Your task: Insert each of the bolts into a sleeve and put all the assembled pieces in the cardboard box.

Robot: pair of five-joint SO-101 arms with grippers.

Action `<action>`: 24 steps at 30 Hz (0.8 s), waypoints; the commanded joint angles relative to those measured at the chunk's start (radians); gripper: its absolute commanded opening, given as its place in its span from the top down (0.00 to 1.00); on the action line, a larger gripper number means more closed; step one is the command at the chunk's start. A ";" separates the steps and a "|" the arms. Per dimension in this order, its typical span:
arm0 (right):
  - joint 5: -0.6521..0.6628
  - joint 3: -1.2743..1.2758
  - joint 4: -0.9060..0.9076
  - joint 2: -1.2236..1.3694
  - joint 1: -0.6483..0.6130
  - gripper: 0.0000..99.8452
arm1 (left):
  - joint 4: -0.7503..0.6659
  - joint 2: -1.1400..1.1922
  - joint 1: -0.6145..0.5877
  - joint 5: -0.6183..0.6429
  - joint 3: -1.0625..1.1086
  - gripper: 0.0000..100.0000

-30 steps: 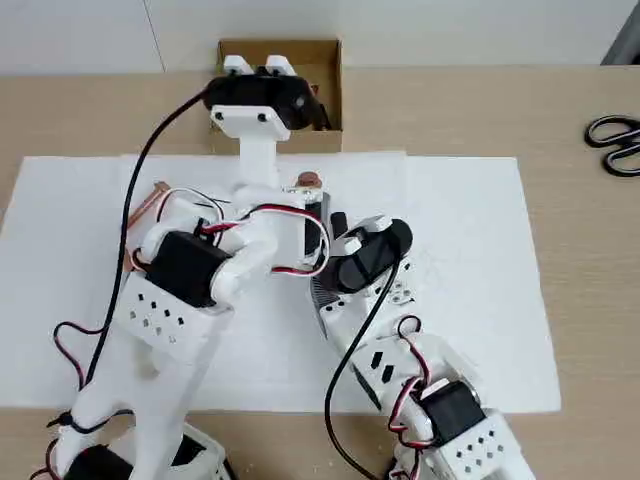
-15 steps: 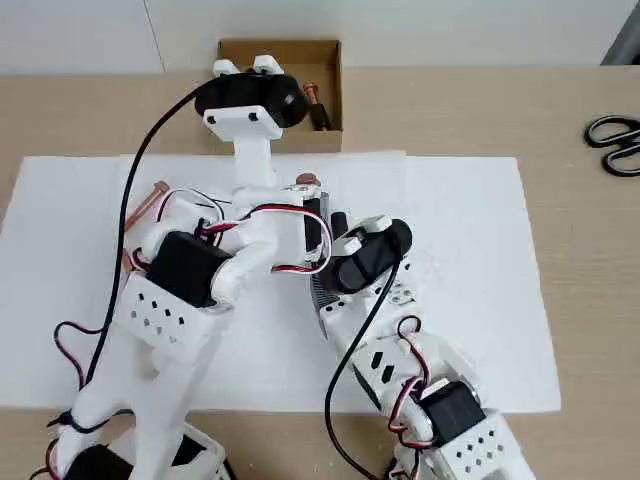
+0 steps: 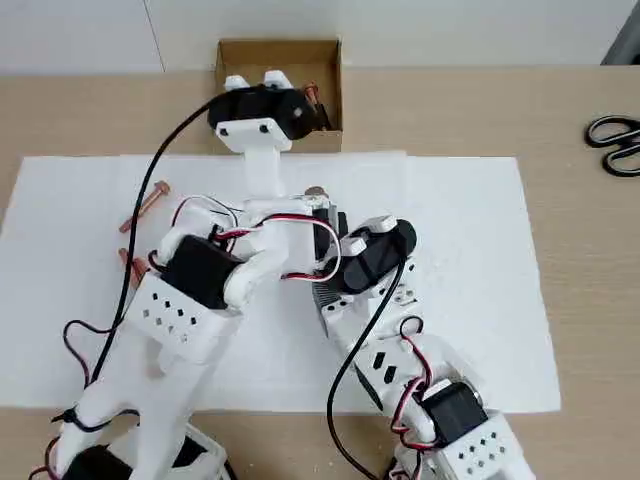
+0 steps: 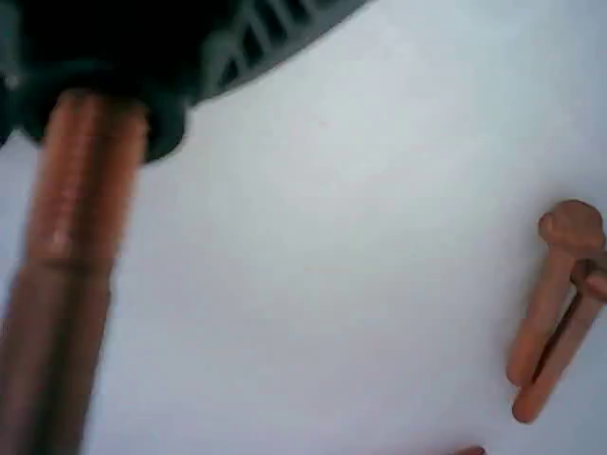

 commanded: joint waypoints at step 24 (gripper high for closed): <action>-0.005 -0.011 -0.025 -0.018 -0.005 1.00 | 0.141 -0.028 0.054 -0.037 0.008 0.99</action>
